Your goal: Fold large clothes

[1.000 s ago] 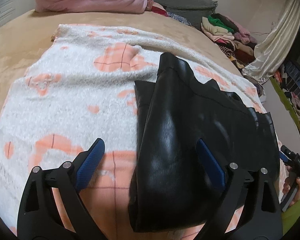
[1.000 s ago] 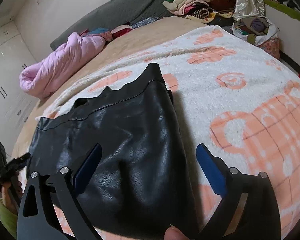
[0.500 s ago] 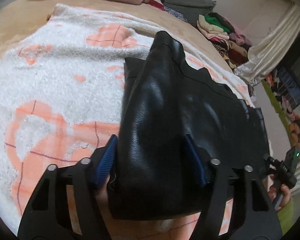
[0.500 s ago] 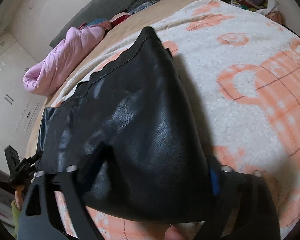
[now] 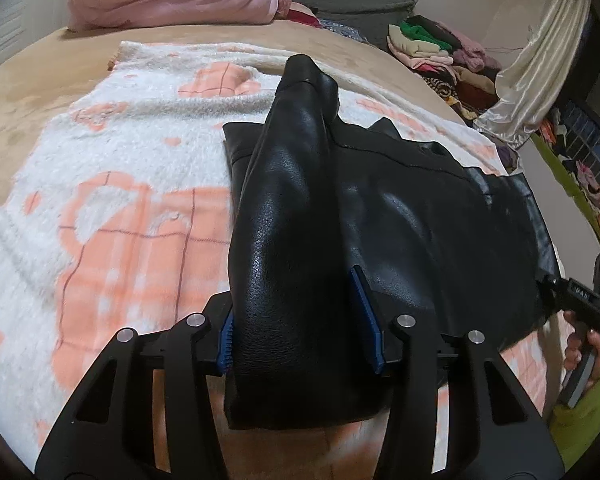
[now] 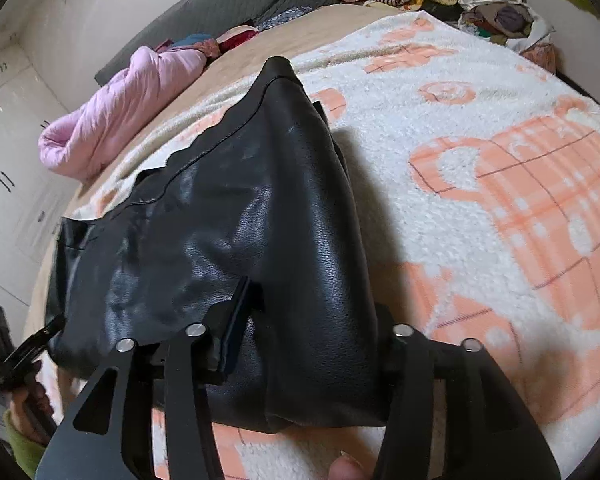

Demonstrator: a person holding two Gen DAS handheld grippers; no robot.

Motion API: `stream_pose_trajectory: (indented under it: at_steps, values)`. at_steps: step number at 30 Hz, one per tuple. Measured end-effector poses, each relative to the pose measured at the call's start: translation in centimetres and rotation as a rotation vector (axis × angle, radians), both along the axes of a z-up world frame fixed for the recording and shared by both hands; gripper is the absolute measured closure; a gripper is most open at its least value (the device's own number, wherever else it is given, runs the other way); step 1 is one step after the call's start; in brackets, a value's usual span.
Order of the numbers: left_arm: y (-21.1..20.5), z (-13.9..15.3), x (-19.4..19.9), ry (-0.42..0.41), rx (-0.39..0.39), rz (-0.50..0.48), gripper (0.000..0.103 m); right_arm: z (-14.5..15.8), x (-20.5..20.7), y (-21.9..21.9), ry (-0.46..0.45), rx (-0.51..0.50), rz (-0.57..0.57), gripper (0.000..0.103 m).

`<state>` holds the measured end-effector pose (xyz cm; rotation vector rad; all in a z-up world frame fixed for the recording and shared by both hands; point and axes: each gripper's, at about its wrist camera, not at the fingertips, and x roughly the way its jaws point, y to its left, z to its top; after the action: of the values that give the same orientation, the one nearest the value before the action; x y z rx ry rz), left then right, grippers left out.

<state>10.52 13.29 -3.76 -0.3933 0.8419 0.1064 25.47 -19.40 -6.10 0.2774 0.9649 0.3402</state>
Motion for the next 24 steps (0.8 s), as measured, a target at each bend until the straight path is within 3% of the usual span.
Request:
stream_pose_trajectory:
  at_steps: [3,6,10,15,17,24]
  values:
    - [0.2,0.1,0.3,-0.003,0.014,-0.009,0.059,0.6,-0.3,0.3,-0.027,-0.045,-0.019,0.045]
    - [0.8,0.1,0.7,-0.007,0.001,-0.005,0.056,2.0,-1.3,0.4,-0.095,-0.086,-0.061,0.028]
    - [0.9,0.7,0.6,-0.026,0.022,0.001,0.05,4.1,-3.4,0.7,-0.208,-0.124,-0.095,0.025]
    - [1.2,1.3,0.2,-0.046,0.028,0.007,0.039,5.7,-6.2,4.2,-0.315,-0.143,0.009,0.02]
    - [1.3,1.5,0.1,-0.047,0.028,0.012,0.031,5.8,-6.9,6.0,-0.324,-0.155,0.068,0.02]
    - [1.6,2.5,-0.6,-0.066,0.025,0.022,0.02,5.8,-8.8,11.6,-0.343,-0.187,0.224,0.019]
